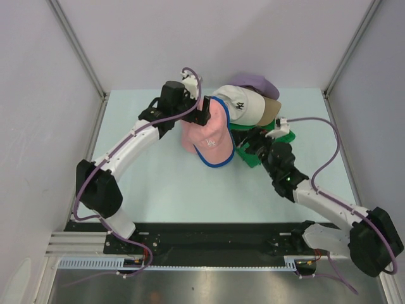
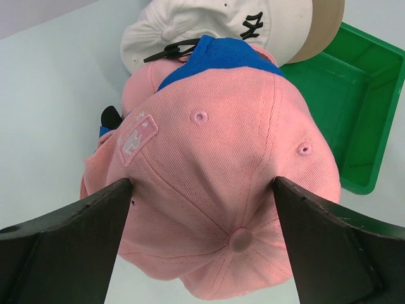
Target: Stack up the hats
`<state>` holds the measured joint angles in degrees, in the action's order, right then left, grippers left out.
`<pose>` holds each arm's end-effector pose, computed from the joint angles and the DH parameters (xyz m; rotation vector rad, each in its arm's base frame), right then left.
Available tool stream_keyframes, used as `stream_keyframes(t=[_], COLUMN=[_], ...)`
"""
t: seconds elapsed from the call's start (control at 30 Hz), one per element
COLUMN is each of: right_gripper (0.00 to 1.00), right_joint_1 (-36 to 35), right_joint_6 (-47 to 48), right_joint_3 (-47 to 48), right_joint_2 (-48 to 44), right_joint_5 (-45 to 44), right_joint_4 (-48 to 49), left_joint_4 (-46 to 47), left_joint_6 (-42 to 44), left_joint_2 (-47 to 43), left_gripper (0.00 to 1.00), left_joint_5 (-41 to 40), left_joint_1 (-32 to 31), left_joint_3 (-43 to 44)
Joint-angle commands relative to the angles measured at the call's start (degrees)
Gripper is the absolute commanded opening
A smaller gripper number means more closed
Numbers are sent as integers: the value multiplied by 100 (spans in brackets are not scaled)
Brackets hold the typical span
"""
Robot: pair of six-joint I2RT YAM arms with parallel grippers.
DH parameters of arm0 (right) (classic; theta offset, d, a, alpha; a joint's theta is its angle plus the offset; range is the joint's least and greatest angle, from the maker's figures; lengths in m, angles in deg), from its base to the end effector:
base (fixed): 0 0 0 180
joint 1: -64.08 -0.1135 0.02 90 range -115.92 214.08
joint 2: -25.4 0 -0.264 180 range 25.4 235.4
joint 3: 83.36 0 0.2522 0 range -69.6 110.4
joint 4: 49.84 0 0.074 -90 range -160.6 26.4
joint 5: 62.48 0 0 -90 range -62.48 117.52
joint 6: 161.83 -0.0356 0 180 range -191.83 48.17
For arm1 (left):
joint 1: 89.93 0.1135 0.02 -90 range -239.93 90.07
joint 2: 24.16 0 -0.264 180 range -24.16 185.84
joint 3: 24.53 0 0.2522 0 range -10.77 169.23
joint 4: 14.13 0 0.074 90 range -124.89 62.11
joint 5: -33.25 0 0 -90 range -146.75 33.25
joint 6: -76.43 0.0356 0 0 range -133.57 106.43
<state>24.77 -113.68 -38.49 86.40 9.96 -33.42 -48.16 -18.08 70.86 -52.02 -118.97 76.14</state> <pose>0.1942 0.1451 0.2749 0.2864 1.6086 0.8662 0.3399 -0.1921 0.3493 0.4952 2.0351 -0.4432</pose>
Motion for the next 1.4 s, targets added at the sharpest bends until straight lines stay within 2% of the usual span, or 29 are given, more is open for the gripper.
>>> stream_keyframes(t=[0.0, 0.03, 0.13, 0.43, 0.93, 1.03, 1.07, 1.2, 1.27, 1.37], right_gripper=[74, 73, 68, 66, 65, 54, 43, 21, 14, 12], right_joint_1=[879, 977, 1241, 1725, 1980, 1989, 1989, 1997, 2024, 2050], right_joint_6=[1150, 1248, 1450, 1363, 1003, 959, 959, 1047, 1038, 968], right_joint_3=[1009, 1315, 1747, 2733, 3418, 3445, 3437, 3375, 3340, 3375], right_joint_2=[684, 869, 1440, 2803, 3911, 3991, 3999, 3973, 3982, 4078], right_joint_5=[2289, 2806, 3485, 4594, 5324, 5333, 5307, 4966, 4859, 4613], right_joint_4=[-178, -109, 268, 796, 1395, 1404, 1386, 1071, 965, 737], left_joint_4=[234, 252, 304, 445, 15, -20, -21, -38, -65, -65], left_joint_6=[82, 91, 100, 188, 293, 293, 293, 276, 276, 284], left_joint_2=[-229, -282, -379, -722, -634, -573, -547, -485, -485, -450], left_gripper=[99, 99, 99, 100, 100, 100, 100, 100, 100, 100], left_joint_5=[116, 124, 89, 63, -78, -43, -34, -130, -218, -324], left_joint_1=[-76, -84, -76, -76, -76, -76, -76, -76, -76, -67], left_joint_3=[-148, -183, -289, -438, -307, -280, -272, -271, -271, -289])
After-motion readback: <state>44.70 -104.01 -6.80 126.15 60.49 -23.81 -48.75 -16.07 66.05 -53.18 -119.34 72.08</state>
